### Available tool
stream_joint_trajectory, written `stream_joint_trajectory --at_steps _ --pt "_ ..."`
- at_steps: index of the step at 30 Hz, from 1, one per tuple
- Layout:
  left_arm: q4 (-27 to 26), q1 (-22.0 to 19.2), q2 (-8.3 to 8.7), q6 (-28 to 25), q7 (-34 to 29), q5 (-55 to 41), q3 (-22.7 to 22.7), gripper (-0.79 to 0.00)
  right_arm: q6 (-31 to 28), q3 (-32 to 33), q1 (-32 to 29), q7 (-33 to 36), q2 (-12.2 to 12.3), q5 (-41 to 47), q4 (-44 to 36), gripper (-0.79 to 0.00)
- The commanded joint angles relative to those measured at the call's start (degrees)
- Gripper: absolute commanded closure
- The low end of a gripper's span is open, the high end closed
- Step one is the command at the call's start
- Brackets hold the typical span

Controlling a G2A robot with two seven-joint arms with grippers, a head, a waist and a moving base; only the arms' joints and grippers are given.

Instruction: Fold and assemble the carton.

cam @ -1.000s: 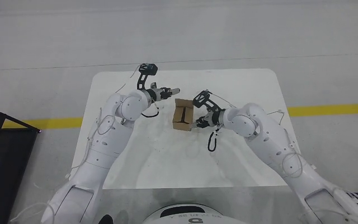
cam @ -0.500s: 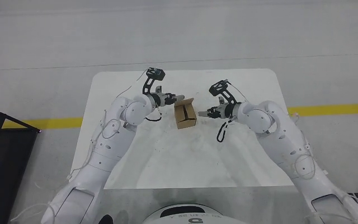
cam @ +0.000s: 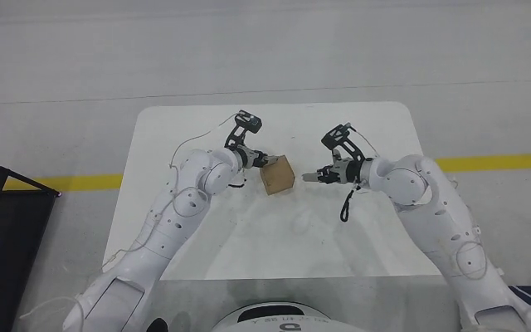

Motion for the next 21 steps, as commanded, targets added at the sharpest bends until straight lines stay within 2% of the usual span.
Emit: stream_joint_trajectory --at_steps 1,8,13,21 --pt "0.1 0.1 -0.04 0.0 0.3 0.7 0.3 -0.785 0.0 -0.5 0.4 0.0 -0.1 0.0 0.3 -0.785" --pt "0.3 0.0 -0.10 -0.5 0.8 1.2 0.4 -0.785 -0.1 -2.5 1.4 1.6 -0.2 -0.6 1.2 -0.785" --pt "-0.7 0.8 0.00 -0.9 1.9 0.6 -0.3 -0.785 0.6 -6.6 3.3 3.8 -0.9 -2.1 1.3 -0.785" --pt "-2.1 2.3 0.46 -2.6 2.1 0.0 -1.8 -0.785 1.8 -10.4 5.9 2.5 -1.8 -3.4 3.0 -0.782"
